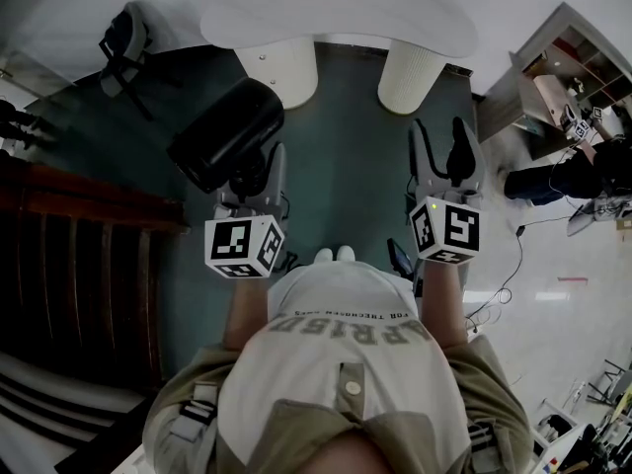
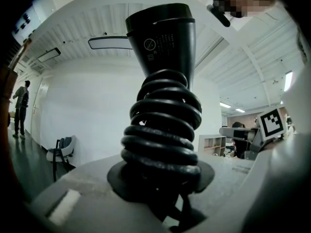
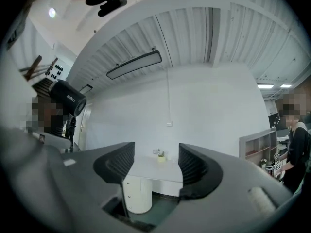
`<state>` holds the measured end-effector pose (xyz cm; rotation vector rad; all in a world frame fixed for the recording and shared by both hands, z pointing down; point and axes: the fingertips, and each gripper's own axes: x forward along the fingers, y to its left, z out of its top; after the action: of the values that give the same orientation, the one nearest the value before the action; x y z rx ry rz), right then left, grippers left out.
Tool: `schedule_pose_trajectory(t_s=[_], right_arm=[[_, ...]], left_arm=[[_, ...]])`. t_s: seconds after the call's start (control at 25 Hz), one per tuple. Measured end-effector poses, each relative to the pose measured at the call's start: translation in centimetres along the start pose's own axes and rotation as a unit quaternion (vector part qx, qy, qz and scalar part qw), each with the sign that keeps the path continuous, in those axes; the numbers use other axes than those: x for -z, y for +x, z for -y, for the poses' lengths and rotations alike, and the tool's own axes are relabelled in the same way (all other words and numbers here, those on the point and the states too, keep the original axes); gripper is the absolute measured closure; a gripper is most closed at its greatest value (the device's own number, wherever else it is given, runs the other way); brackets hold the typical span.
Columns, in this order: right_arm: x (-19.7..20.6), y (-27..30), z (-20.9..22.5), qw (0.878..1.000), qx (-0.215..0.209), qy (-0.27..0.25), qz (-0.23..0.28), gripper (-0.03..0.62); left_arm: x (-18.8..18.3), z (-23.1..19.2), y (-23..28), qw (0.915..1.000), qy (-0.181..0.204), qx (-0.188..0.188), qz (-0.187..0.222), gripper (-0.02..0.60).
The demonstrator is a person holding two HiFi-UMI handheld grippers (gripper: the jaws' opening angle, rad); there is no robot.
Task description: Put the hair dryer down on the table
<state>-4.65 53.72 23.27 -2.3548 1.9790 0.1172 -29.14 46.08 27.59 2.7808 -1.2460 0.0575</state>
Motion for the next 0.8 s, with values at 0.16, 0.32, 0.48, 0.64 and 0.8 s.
schedule_pose_trajectory(t_s=[0.16,0.32,0.48,0.64,0.8], right_arm=[[0.2,0.4,0.1,1.000,-0.011,-0.004,-0.003,0.253],[0.5,0.7,0.4,1.000,-0.015,-0.003,-0.007,0.249],[0.8,1.0,1.5,1.000,-0.016,0.000,-0.013,0.249],[1.2,1.4,2.7,1.000,-0.018,0.004,-0.020,0.249],[2.0,1.8,3.8,0.999,-0.017,0.011,-0.027,0.249]], left_arm=[[0.0,0.1,0.3,1.0000,0.000,-0.004,-0.001,0.439],[0.0,0.2,0.8,1.0000,-0.002,-0.008,-0.004,0.439],[-0.1,0.6,1.6,0.9999,-0.001,-0.010,-0.008,0.439],[-0.2,1.3,2.5,0.9998,0.001,-0.013,-0.012,0.439],[0.4,2.0,3.0,0.9997,-0.001,-0.011,-0.019,0.439]])
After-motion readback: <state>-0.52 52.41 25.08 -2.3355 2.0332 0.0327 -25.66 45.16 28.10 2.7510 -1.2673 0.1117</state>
